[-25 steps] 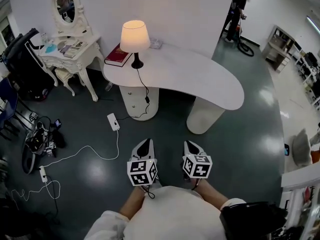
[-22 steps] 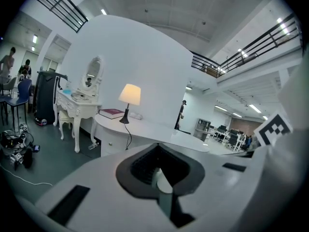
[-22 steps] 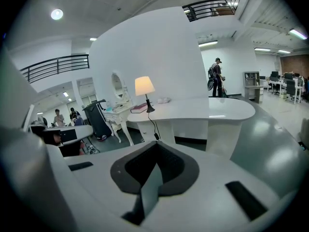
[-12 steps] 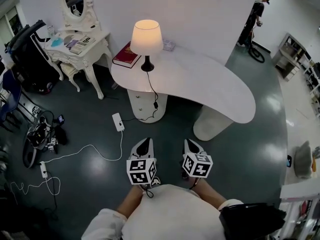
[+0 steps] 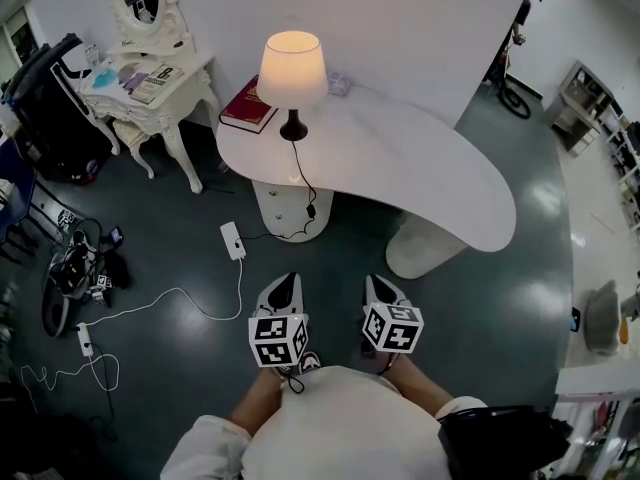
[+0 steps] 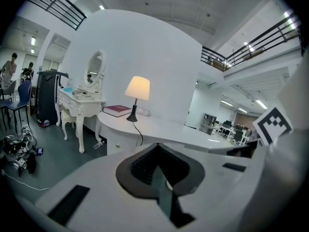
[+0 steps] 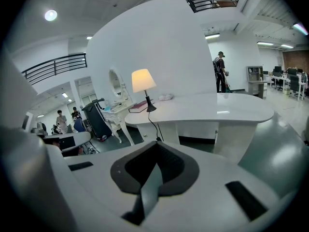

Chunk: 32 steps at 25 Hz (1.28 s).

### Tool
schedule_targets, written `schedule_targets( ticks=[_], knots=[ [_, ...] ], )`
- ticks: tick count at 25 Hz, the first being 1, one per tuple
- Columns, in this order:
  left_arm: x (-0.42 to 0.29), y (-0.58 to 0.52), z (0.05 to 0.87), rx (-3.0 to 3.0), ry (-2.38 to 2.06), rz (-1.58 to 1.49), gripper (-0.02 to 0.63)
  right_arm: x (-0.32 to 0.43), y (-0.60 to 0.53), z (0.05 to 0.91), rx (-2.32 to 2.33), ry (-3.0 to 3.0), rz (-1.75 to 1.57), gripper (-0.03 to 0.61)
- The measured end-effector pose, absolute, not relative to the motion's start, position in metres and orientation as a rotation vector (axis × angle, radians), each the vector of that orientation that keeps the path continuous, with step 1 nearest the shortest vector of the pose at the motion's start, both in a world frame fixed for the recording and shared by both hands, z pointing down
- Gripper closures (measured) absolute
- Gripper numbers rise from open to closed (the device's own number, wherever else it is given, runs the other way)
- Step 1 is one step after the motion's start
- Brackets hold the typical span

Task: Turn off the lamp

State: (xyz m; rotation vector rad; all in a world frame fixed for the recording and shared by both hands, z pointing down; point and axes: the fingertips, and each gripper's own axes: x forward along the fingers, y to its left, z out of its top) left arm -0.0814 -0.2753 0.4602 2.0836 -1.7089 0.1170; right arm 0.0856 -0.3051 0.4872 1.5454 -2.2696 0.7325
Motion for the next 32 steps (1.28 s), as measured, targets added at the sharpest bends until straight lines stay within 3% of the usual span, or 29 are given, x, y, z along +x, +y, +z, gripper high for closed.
schedule_targets(
  ticks=[32],
  knots=[
    [-0.100,-0.341,0.469,1.868,-1.896,0.076,0.605,0.070,-0.401,0.494,1.305,-2.338,0.692,0.580]
  ],
)
